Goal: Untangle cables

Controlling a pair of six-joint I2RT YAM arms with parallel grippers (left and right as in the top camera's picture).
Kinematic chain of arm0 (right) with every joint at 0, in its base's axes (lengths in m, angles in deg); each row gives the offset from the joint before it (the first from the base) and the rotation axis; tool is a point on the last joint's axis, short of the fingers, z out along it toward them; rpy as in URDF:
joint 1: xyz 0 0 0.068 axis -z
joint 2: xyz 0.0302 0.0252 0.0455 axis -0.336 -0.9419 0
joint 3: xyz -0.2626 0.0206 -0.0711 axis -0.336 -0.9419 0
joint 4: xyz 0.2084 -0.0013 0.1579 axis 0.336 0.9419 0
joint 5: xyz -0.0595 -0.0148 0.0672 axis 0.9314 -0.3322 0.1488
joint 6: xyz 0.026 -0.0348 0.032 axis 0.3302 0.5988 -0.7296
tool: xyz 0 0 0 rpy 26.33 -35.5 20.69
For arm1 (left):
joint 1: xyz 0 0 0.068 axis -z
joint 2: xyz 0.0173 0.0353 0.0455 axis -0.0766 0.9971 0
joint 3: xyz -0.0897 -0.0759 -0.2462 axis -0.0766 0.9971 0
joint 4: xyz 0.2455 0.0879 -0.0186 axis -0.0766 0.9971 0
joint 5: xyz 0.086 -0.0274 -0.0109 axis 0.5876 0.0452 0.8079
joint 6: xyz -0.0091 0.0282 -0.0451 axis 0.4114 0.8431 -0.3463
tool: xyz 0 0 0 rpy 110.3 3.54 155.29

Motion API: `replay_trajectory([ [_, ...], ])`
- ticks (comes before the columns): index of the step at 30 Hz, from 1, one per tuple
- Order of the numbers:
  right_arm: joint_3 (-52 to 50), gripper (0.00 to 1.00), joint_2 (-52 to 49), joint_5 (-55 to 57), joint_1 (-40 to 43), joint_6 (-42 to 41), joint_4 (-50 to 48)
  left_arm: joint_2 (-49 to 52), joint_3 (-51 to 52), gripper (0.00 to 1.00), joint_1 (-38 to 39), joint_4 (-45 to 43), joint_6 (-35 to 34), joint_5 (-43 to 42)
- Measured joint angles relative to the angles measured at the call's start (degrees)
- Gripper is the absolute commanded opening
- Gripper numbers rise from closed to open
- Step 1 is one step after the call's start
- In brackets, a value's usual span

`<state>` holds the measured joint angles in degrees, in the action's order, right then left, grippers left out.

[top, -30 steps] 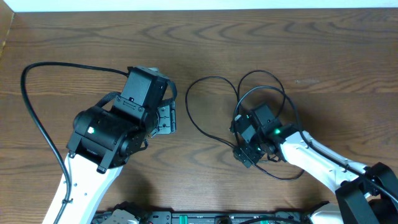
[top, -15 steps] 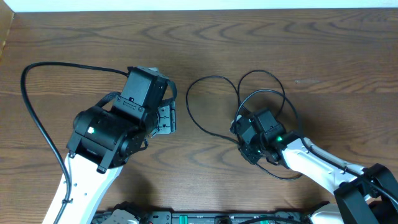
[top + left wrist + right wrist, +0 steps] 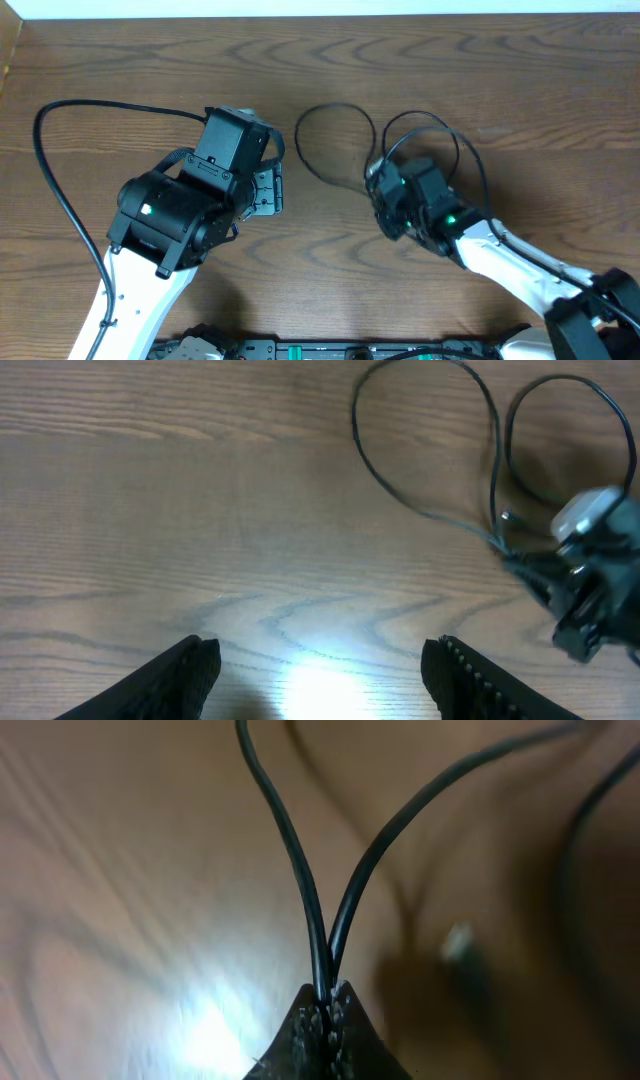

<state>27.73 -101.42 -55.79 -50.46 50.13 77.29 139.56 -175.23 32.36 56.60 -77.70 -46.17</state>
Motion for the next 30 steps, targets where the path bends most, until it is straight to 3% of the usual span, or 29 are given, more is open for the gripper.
replay_trajectory([
  [7, 14.60, 0.01, 6.71, 0.44, 5.16, 1.57, -3.89, 0.00, 0.00, 0.71, 0.00, 0.02, 0.00, 0.00],
  [12, 22.73, 0.01, 8.39, 7.80, 14.45, 2.84, -4.35, 0.00, 0.00, 0.70, 0.00, 0.46, 0.00, 0.00],
  [19, 26.38, 0.01, 8.39, 21.03, 34.10, 3.41, -7.06, 0.00, 0.00, 0.71, 0.00, 1.75, 1.11, 0.00],
  [26, 27.61, 0.01, 8.39, 24.96, 52.94, 0.00, -16.90, 0.02, 0.00, 0.71, 0.00, 1.77, 1.29, 0.00],
  [30, 27.96, 0.01, 8.26, 24.48, 61.16, -3.91, -16.41, 0.37, 0.00, 0.70, 0.00, 1.77, 1.29, 0.00],
])
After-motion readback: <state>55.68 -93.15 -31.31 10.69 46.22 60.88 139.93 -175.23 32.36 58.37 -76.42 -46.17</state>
